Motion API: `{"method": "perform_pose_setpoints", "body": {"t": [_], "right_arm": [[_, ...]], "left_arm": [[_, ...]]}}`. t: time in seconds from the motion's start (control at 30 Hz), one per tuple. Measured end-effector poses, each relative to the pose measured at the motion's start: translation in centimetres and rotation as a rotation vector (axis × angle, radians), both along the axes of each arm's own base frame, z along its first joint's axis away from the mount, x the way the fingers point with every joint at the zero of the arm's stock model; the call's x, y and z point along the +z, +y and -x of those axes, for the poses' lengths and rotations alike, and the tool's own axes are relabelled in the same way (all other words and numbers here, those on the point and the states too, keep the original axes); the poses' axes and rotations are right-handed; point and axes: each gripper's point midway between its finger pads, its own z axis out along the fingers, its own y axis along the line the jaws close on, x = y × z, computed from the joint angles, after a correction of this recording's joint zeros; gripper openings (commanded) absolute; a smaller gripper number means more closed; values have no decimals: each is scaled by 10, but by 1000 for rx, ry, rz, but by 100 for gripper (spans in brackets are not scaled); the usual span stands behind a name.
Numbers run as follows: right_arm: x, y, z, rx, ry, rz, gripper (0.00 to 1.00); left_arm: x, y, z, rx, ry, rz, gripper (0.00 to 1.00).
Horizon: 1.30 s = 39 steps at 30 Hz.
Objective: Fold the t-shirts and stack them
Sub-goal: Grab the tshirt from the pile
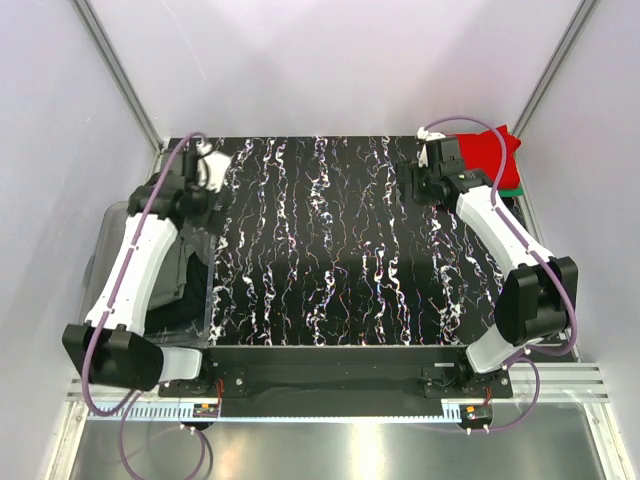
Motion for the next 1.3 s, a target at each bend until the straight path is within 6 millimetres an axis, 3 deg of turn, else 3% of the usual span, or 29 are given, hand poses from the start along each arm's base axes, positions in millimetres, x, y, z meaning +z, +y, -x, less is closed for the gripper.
{"method": "perform_pose_setpoints", "body": {"t": [0.13,0.2,0.3,0.47,0.8,0.83,0.93,0.97,1.13,1.23,1.3], "right_arm": [[-8,6,5,52,22,-8,100],[-7,10,6,83,20,-19,100],[-7,18,6,115,19,-43,100],[-8,26,7,149,20,-71,100],[-18,29,15,184,42,-77,100],[-18,29,16,187,42,-79,100],[-15,30,16,193,35,-80,100],[-14,30,16,194,33,-80,100],[-13,30,15,201,20,-75,100],[-11,29,12,217,2,-58,100],[-9,27,9,216,-8,-46,100]], "left_arm": [[-24,54,21,108,81,-77,79],[-43,68,33,125,156,-99,71],[-67,77,45,128,264,-106,69],[-92,83,48,134,379,-83,61],[-119,92,50,164,484,-55,48],[-121,92,50,167,493,-53,44],[-127,92,50,173,514,-50,8],[-128,92,50,176,517,-48,0],[-112,90,41,163,484,-30,0],[-81,82,26,130,387,14,0],[-46,74,15,91,273,46,0]]}}
